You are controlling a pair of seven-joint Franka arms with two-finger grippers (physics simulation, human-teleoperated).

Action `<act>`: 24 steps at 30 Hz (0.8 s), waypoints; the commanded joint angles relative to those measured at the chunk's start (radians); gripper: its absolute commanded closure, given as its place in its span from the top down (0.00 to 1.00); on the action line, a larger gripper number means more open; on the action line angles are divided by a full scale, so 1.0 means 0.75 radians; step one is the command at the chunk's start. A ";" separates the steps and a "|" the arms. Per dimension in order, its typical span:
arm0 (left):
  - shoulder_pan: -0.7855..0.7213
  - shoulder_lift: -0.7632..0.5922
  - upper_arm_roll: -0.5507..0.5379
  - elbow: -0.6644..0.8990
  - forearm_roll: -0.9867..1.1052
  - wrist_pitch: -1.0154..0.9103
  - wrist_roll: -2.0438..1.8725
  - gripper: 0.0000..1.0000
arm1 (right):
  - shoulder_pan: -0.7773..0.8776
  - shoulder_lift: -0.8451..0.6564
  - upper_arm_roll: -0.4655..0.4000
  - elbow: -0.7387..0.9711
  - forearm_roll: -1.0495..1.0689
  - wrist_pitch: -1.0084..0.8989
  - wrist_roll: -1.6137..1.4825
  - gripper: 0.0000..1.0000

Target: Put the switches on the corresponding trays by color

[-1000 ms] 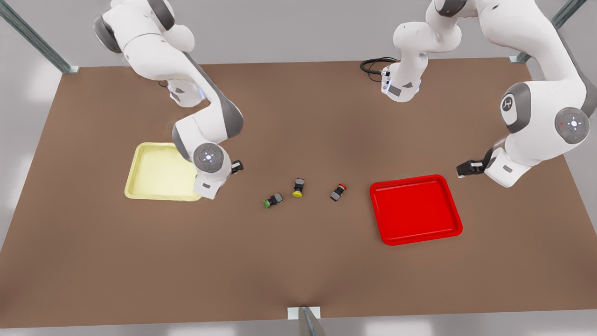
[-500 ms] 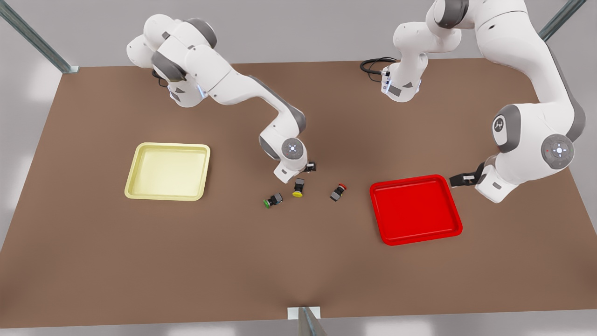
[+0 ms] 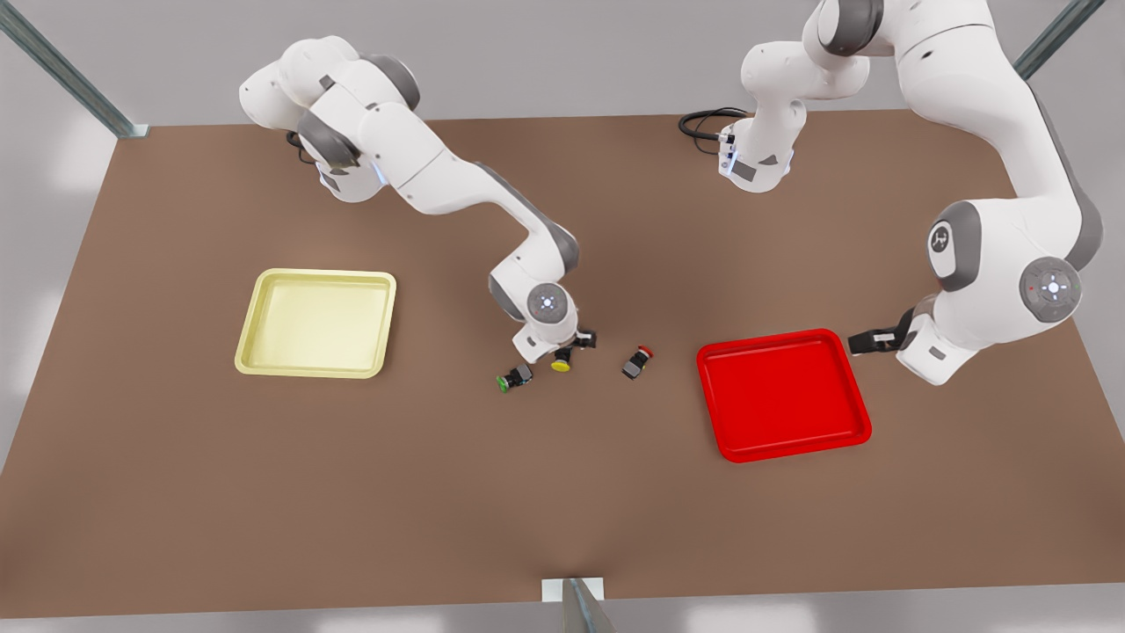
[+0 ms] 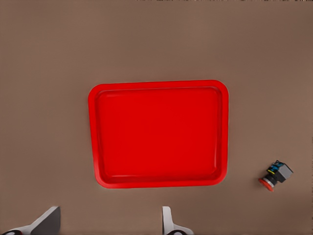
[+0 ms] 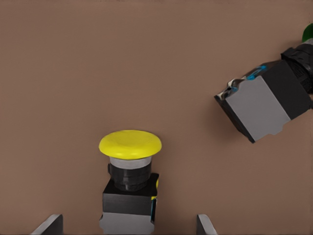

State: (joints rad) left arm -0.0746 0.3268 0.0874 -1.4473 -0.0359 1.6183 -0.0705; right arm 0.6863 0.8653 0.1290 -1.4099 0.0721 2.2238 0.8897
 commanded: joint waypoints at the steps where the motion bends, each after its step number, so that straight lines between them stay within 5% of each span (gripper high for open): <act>1: -0.003 0.004 0.000 0.003 -0.003 -0.002 -0.002 1.00 | -0.001 0.002 0.000 0.000 0.000 0.003 0.000 1.00; 6: -0.003 0.008 -0.002 0.013 -0.003 0.008 -0.004 1.00 | 0.011 0.030 -0.006 0.002 0.000 0.017 0.000 1.00; 8: -0.009 0.016 -0.006 0.021 -0.005 0.057 -0.002 1.00 | 0.009 0.030 -0.010 0.012 0.002 0.015 0.002 0.66; 9: -0.013 0.018 -0.006 0.023 -0.018 0.076 -0.002 1.00 | 0.007 0.030 -0.017 0.012 0.006 0.013 0.010 0.60; 24: -0.013 0.018 -0.006 0.025 -0.018 0.076 0.004 1.00 | 0.028 0.028 -0.017 0.023 0.016 -0.003 0.016 0.55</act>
State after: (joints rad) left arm -0.0846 0.3410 0.0828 -1.4282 -0.0492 1.6751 -0.0674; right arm 0.7051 0.8867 0.1157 -1.3929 0.0844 2.2212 0.9000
